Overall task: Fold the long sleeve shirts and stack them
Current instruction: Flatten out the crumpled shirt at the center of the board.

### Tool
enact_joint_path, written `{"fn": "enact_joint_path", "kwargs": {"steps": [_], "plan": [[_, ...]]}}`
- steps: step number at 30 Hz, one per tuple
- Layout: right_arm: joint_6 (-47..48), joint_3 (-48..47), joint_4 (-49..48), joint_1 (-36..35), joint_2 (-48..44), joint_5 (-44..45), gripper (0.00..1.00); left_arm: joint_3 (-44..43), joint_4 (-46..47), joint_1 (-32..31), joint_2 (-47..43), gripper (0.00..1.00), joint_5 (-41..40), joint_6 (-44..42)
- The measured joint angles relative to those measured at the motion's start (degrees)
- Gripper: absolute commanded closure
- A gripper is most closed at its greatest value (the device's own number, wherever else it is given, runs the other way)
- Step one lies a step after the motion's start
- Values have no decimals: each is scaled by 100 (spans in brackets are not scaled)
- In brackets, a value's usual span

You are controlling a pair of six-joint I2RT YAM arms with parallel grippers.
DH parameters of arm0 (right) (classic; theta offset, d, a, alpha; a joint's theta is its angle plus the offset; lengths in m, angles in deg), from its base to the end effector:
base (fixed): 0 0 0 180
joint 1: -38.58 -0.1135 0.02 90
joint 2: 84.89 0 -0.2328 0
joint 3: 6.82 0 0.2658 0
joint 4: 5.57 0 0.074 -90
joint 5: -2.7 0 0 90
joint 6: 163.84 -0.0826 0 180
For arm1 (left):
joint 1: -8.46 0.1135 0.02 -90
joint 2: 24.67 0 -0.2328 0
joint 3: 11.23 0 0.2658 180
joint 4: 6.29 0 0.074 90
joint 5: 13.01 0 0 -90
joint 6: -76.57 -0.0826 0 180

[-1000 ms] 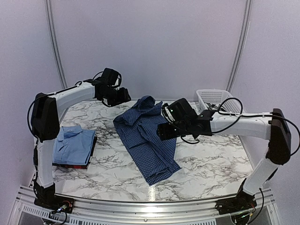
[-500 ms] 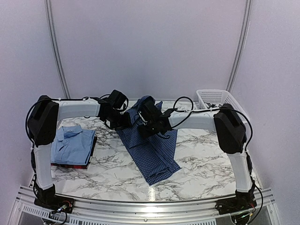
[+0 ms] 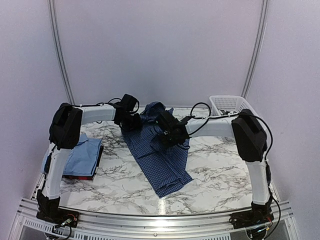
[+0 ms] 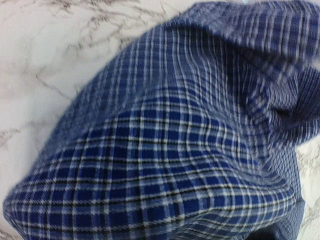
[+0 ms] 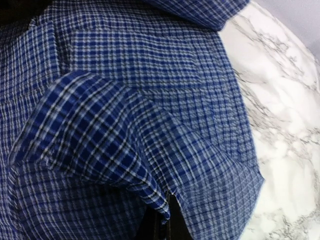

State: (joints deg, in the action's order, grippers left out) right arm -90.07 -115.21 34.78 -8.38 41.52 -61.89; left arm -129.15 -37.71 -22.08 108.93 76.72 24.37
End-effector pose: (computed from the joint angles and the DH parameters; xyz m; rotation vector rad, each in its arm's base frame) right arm 0.3596 0.3331 0.0921 -0.4975 2.4001 -0.1067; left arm 0.4679 -0.2756 0.0955 -0.1584 2.4609 -0.5394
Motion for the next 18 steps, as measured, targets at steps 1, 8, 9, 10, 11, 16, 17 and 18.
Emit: {"fn": "enact_joint_path", "kwargs": {"steps": [1,8,9,10,11,16,17,18], "plan": [[-37,205,15,11,-175,52,100,-175,7,70,101,67,-26,17],[-612,2122,-68,26,-2188,164,100,-1659,9,516,809,66,114,44],[-741,2457,-79,24,-2509,168,100,-2013,20,568,1014,66,245,48],[-898,2839,-68,13,-2859,155,100,-2391,35,610,1246,66,382,57],[-1045,3191,-44,-9,-3163,122,100,-2719,57,649,1462,65,516,61],[-1932,4583,35,-249,-4087,-101,100,-3342,76,752,2028,61,988,116],[-2100,4771,66,-332,-4205,-111,100,-3342,55,748,2041,59,1051,120],[-2315,4996,111,-435,-4363,-131,100,-3331,35,741,2046,56,1128,127]]}}
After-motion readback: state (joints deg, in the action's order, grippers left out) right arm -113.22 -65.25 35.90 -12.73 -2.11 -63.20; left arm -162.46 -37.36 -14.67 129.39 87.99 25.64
